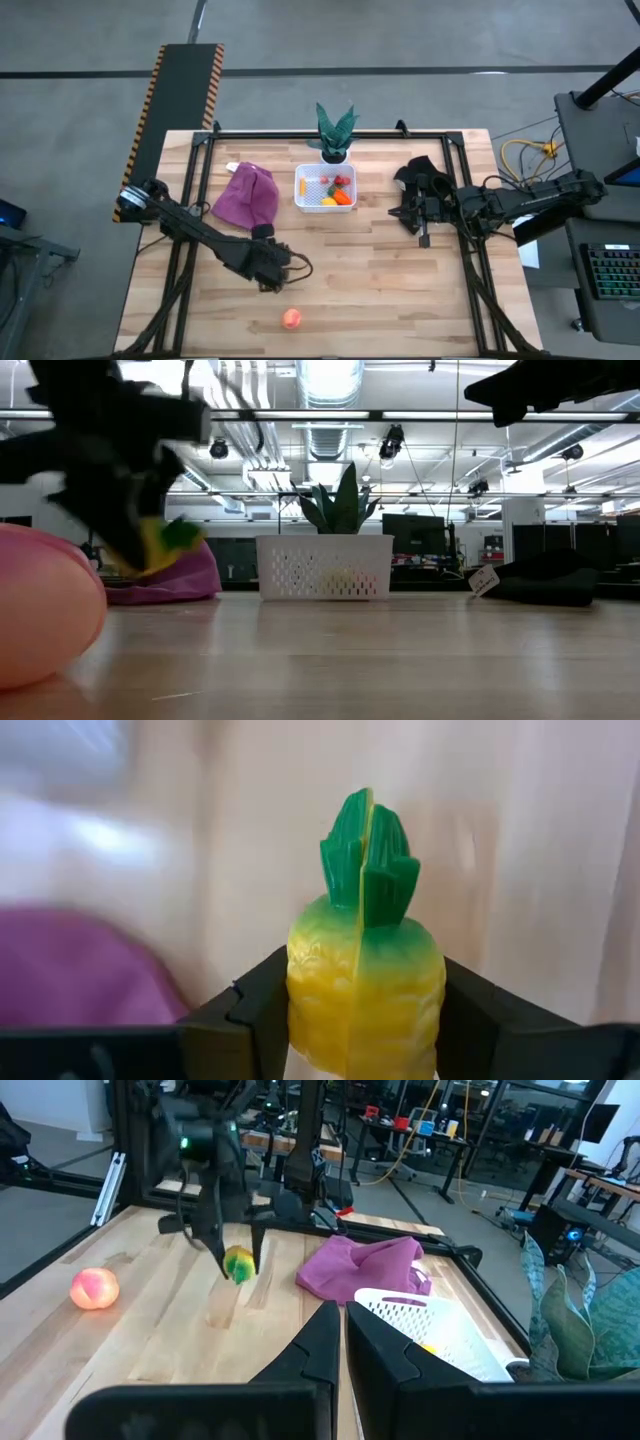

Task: Build produce basket
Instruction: Put the pineapple into the white basket

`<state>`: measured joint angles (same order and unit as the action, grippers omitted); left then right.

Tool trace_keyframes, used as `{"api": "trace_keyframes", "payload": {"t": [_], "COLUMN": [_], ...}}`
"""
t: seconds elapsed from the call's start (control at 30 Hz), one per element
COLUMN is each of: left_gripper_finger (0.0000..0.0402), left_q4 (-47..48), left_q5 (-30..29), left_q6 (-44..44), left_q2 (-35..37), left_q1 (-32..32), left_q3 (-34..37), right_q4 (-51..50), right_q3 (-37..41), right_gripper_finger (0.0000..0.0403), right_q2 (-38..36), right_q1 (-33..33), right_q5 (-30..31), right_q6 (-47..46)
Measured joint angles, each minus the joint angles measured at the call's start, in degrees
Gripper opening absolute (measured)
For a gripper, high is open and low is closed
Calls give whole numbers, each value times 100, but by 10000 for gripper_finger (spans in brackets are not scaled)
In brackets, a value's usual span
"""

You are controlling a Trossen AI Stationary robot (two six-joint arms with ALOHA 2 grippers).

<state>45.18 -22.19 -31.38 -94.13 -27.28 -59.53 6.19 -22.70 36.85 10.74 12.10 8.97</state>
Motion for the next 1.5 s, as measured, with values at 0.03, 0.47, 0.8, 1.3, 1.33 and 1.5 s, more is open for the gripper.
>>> {"api": "trace_keyframes", "payload": {"t": [0.03,0.47,0.8,1.3,1.33,1.5], "left_gripper_finger": [160,161,161,162,162,162], "left_q4": [-135,-2823,-3130,-3289,-3280,-3314], "left_q5": [-225,-1474,-160,772,811,819], "left_q6": [63,2900,3664,3696,3742,3794], "left_q2": [77,600,582,409,409,325], "left_q1": [29,1489,3074,3480,3478,3486], "left_q3": [0,48,92,98,98,98], "right_q4": [1,7,3,1,1,3], "right_q3": [0,0,0,0,0,0], "right_gripper_finger": [13,13,13,13,13,13], "right_q2": [-1,-1,-1,-1,-1,-1], "right_q1": [-1,-1,-1,-1,1,1], "right_q5": [0,0,0,1,2,2], "right_q6": [0,4,15,22,22,20]}}
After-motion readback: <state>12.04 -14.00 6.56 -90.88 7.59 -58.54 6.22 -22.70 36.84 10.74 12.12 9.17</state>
